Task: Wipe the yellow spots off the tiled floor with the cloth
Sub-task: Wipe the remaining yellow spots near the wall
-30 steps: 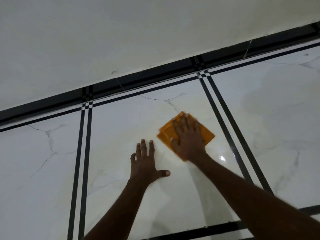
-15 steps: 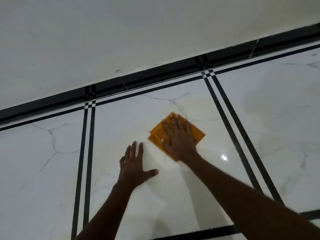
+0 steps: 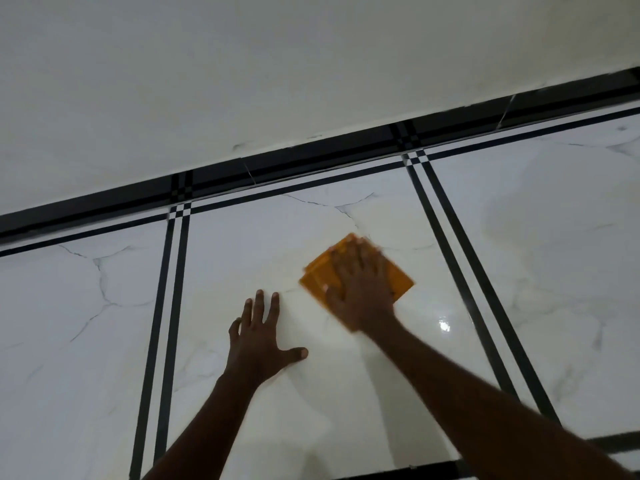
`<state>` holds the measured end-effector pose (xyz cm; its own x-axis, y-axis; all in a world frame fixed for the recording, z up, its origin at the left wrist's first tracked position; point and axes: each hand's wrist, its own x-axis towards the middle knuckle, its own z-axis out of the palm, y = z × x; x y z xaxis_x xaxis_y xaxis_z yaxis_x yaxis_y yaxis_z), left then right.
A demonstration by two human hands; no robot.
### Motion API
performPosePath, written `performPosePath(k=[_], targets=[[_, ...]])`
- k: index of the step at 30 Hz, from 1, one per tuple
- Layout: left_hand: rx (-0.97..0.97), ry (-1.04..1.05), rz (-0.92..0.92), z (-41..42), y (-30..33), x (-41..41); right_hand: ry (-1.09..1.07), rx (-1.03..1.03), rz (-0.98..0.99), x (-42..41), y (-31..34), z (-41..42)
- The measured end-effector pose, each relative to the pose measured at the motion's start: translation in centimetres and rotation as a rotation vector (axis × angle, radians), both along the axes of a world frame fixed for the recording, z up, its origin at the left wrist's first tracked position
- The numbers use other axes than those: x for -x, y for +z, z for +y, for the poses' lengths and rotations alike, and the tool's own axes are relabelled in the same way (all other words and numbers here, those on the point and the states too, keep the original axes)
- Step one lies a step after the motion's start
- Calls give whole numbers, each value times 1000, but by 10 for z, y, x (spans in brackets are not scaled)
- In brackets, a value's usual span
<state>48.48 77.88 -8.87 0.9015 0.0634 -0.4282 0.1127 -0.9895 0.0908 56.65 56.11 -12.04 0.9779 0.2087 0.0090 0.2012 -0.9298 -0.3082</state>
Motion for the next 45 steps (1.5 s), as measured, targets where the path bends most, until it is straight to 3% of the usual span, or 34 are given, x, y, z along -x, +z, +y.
performPosePath(k=[5, 8, 11, 14, 18, 20, 26, 30, 34, 37, 40, 42, 45], targets=[[-7, 74, -90, -4, -4, 23, 274, -15, 63, 66, 1, 4], [23, 98, -142, -20, -5, 34, 68, 23, -23, 31, -8, -58], [22, 63, -154, -37, -6, 34, -208, 112, 34, -3, -8, -121], [14, 46, -98, -40, -3, 32, -290, 97, 26, 9, -7, -98], [27, -17, -65, -22, 5, 34, 71, 48, 43, 66, 1, -16], [21, -46, -48, -16, 6, 34, 124, 33, 52, 75, 0, -17], [36, -29, -70, -20, 5, 41, 19, 4, 79, 95, 0, -76], [48, -16, -51, -21, 10, 37, -365, -87, -27, 83, 23, -79], [16, -30, -1, -22, 16, 33, -514, 63, 188, 83, 37, -70], [-86, -63, 29, -24, 25, 23, -580, 49, 302, 71, 45, -62], [-145, -80, -12, -31, 42, 12, -492, -49, 354, 59, 62, -58], [-39, -16, 35, -36, 60, 5, -368, -166, 374, 54, 87, -53], [297, 184, 228, -41, 110, -14, -200, -263, 509, 47, 148, -33]])
